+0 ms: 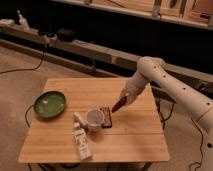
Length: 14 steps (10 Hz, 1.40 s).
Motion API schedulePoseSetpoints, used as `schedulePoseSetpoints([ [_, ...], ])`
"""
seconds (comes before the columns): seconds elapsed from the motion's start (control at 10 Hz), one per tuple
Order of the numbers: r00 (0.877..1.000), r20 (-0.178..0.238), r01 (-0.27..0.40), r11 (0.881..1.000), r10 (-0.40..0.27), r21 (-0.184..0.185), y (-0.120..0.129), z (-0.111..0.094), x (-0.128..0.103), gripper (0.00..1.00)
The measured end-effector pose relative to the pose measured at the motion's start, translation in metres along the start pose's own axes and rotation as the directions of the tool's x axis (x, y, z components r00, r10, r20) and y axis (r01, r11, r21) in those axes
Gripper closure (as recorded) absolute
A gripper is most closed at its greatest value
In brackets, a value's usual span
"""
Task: Place the pepper in the ceramic cup
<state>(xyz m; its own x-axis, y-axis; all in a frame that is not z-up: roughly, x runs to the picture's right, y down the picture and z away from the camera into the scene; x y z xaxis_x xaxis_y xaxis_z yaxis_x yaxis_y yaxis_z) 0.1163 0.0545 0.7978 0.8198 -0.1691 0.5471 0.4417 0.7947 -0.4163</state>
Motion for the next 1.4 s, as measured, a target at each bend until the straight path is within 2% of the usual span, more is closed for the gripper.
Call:
schedulePoseSetpoints([
  [0.3,0.996,-0.083,0.043,0.998,-0.040,0.035,-0.027,-0.016,-0.024,1.00],
  [0.5,0.986,-0.126,0.116,0.992,-0.108,0.052,-0.041,-0.020,-0.051,1.00],
  [0.6,0.979,-0.141,0.155,0.986,-0.145,0.057,-0.045,-0.018,-0.064,1.00],
  [0.7,0.967,-0.159,0.211,0.975,-0.199,0.061,-0.049,-0.013,-0.083,1.00],
  [1.1,0.937,-0.184,0.313,0.947,-0.296,0.074,-0.053,-0.003,-0.123,1.00],
  [1.3,0.923,-0.185,0.351,0.935,-0.338,0.042,-0.046,0.004,-0.136,0.99],
  [1.4,0.909,-0.172,0.384,0.923,-0.378,-0.002,-0.037,0.011,-0.144,0.92],
])
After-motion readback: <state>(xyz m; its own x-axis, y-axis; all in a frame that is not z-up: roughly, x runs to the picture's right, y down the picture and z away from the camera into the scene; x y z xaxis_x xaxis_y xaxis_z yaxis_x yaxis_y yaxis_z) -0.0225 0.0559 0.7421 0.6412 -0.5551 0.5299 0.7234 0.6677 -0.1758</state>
